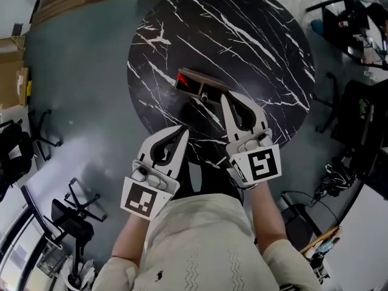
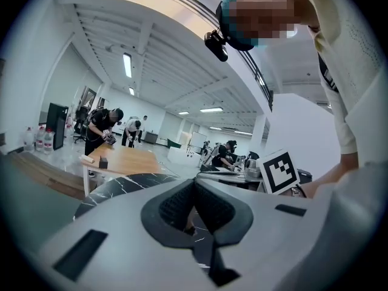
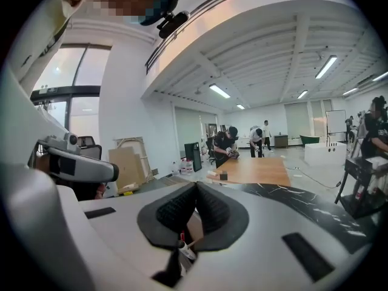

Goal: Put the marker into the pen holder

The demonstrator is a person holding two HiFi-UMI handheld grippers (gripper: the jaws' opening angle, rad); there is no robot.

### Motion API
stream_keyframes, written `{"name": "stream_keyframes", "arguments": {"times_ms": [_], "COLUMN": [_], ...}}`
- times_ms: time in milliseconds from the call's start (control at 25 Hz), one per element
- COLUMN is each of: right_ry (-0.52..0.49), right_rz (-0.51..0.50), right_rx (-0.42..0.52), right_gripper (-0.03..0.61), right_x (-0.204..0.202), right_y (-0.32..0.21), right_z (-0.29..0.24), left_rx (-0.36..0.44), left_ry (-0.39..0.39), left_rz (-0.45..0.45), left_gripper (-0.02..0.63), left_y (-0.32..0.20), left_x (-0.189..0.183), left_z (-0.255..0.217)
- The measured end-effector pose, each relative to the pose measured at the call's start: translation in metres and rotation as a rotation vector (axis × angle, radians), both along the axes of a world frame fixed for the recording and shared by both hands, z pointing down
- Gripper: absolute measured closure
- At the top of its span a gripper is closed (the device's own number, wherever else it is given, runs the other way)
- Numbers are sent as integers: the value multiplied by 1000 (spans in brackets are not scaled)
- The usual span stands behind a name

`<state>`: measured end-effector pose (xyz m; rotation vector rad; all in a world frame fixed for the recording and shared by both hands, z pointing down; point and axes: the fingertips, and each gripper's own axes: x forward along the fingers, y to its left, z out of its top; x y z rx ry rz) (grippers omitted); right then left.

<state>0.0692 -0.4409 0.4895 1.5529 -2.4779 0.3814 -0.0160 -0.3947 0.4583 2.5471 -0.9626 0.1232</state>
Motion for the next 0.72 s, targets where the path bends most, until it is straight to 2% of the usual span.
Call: {"name": "stream_keyframes", "arguments": {"times_ms": [160, 320, 480, 600, 720], "right_ry": [-23, -18, -84, -81, -65], "right_rz": [20, 22, 48, 46, 31], "right_rx": [27, 58, 77, 88, 82], "right_gripper": [561, 561, 561, 561, 561], "right_x": [7, 11, 18, 20, 16], "right_y": [20, 40, 56, 67, 78], "right_z": [-34, -69, -101, -114, -115], "left_rx": [67, 111, 139, 157, 142], "left_ry": [-18, 15, 24, 21, -6], "left_rz": [41, 54, 87, 103, 92], "left_gripper": [606, 606, 606, 606, 606], "left_y": [9, 15, 25, 34, 42], "left_x": [10, 16, 17, 19, 15], "left_z": [-26, -52, -69, -78, -73]}}
